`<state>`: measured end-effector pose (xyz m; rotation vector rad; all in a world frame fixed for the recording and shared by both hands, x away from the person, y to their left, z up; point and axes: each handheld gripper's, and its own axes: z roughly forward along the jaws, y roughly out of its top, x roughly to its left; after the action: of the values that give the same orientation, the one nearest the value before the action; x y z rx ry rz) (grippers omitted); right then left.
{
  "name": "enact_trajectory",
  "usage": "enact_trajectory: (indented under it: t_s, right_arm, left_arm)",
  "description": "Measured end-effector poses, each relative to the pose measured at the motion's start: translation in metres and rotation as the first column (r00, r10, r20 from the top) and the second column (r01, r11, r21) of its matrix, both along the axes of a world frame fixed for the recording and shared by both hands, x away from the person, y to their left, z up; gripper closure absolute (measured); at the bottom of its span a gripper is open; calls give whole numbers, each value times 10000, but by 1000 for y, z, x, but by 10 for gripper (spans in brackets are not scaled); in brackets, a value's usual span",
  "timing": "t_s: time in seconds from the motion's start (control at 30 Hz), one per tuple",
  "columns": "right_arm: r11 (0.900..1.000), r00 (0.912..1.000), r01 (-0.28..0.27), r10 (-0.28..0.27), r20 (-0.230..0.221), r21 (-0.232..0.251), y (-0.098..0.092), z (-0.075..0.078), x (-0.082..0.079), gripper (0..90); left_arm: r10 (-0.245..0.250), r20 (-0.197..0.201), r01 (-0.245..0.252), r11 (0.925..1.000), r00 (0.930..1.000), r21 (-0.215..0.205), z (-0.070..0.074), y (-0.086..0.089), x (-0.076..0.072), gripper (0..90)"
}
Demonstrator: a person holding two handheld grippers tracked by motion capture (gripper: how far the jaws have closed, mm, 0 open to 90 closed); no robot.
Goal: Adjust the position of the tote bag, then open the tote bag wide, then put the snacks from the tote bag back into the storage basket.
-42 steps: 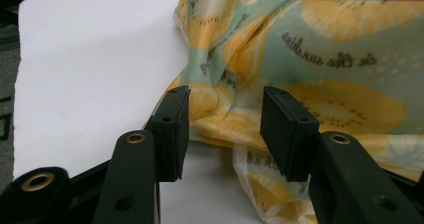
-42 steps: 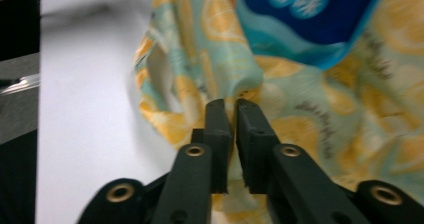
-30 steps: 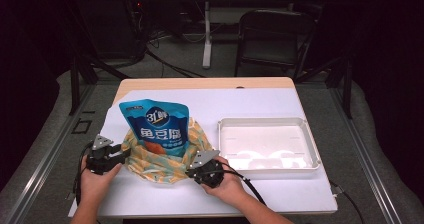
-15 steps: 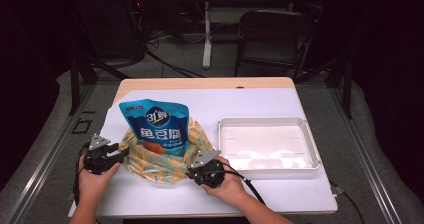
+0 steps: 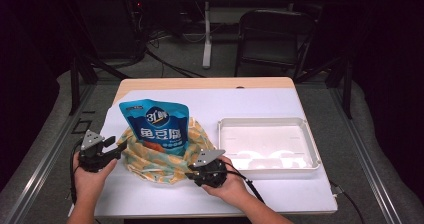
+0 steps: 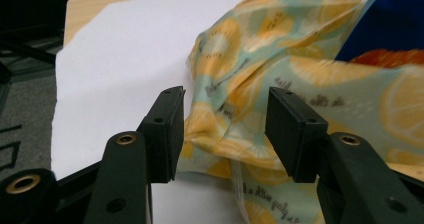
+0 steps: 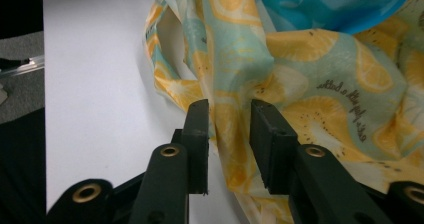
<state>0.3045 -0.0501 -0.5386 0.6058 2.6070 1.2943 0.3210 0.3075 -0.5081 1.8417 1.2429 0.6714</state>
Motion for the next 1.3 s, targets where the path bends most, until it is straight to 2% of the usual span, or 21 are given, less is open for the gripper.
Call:
enact_trajectory:
  t_s: [0.1, 0.17, 0.33, 0.5, 0.7, 0.8, 0.9, 1.03, 1.3]
  right_arm:
    - [9998, 10000, 58, -58, -13, 177, -2, 3, -1, 659]
    - [9999, 10000, 50, -51, 18, 157, -4, 6, -2, 644]
    - [9986, 9998, 179, -181, 46, 489, -8, 10, -5, 578]
    - [9984, 9999, 60, -66, 107, 570, -11, 12, -6, 509]
    - [9952, 10000, 39, -32, -72, 982, -12, 15, -8, 468]
    - [9955, 10000, 26, -30, 36, 950, -13, 17, -9, 460]
    - [9927, 9999, 110, -112, 13, 1205, -14, 18, -8, 457]
    - [9922, 9998, 173, -178, 36, 1232, -16, 19, -7, 456]
    - [9923, 9996, 257, -263, 37, 1214, -19, 21, -5, 456]
  left_arm:
    - [-19, 39, 19, 9999, 10000, 100, 5, -2, -1, 498]
    - [-106, 130, 105, 9999, 9999, 64, 9, -4, -1, 498]
    - [-294, 372, 295, 9996, 9989, -42, 21, -7, -4, 498]
    - [-517, 426, 529, 9982, 9978, -265, 29, -10, -5, 496]
    - [-681, 487, 703, 9965, 9965, -450, 38, -10, -8, 494]
    - [-727, 658, 765, 9955, 9952, -559, 44, -9, -11, 492]
    - [-800, 849, 848, 9949, 9932, -539, 50, -9, -14, 490]
    - [-945, 1003, 1009, 9930, 9905, -610, 57, -11, -18, 486]
    - [-1239, 1179, 1311, 9898, 9853, -552, 67, -18, -22, 485]
